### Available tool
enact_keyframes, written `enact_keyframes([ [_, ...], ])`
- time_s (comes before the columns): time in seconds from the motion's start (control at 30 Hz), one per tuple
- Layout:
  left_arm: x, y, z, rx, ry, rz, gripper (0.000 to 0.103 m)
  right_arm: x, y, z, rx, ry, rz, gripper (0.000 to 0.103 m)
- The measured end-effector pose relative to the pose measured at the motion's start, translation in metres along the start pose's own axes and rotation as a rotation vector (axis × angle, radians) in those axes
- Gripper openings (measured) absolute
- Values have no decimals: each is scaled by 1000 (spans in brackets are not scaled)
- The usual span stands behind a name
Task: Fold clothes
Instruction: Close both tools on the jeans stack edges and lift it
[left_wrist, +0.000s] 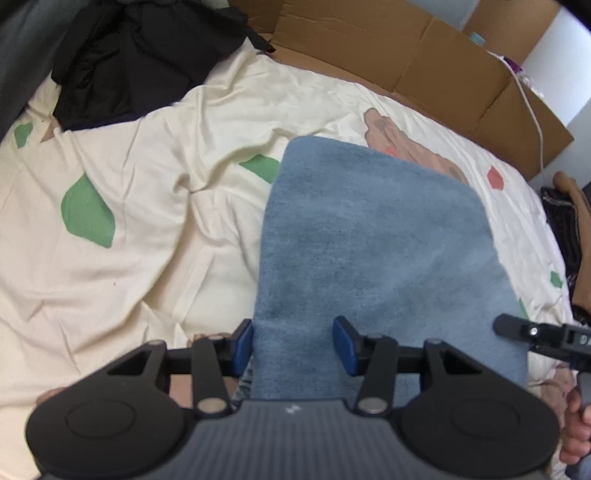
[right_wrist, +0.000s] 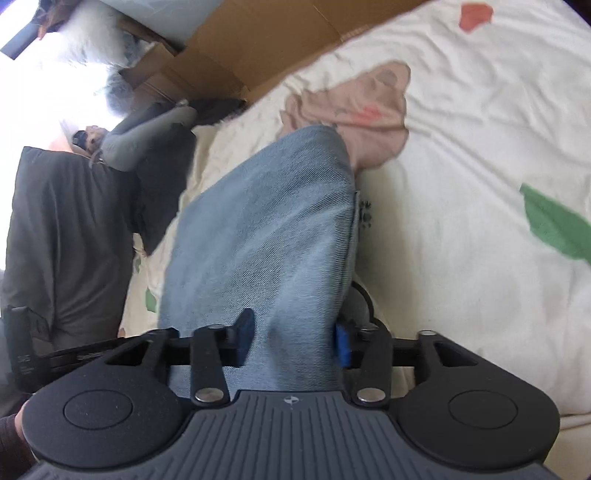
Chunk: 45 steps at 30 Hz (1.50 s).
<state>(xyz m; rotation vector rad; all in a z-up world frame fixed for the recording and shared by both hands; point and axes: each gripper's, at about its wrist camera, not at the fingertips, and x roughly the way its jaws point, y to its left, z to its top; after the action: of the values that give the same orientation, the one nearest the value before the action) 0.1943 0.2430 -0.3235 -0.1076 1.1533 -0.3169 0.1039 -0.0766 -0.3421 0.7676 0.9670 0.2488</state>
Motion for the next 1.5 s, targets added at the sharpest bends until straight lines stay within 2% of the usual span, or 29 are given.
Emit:
enact_keyframes([
  [0.13,2,2,0,-21,9,-17,51,12,-13,-1,64,33,24,48],
  [0.2,4,3,-1,-34,13,-16,56,11,-11,-1,44,39,18,32],
  [0.23,6,4,-1,-45,15,-16,59,9,-11,1,47,41,22,27],
  [0.27,7,5,-1,-55,17,-15,59,6,-11,2,54,42,28,21],
  [0.3,7,7,-1,-73,21,-26,57,3,-10,4,60,43,34,20],
  [0.33,7,7,-1,-87,23,-39,48,0,-8,6,55,45,31,20],
  [0.53,1,-4,-1,-74,24,-33,44,-17,-2,13,45,58,-5,19],
  [0.7,-1,-21,-5,-51,28,-57,42,-43,-16,24,36,48,-46,19],
  [1.07,10,-92,-17,-9,39,-158,40,-106,-58,48,27,25,-134,19],
  [1.27,20,-121,-21,25,52,-215,40,-122,-81,57,29,33,-155,20],
  [1.37,25,-129,-24,18,56,-240,40,-119,-92,56,45,51,-153,22],
  [1.5,27,-125,-23,13,70,-261,42,-112,-106,53,57,83,-150,33],
])
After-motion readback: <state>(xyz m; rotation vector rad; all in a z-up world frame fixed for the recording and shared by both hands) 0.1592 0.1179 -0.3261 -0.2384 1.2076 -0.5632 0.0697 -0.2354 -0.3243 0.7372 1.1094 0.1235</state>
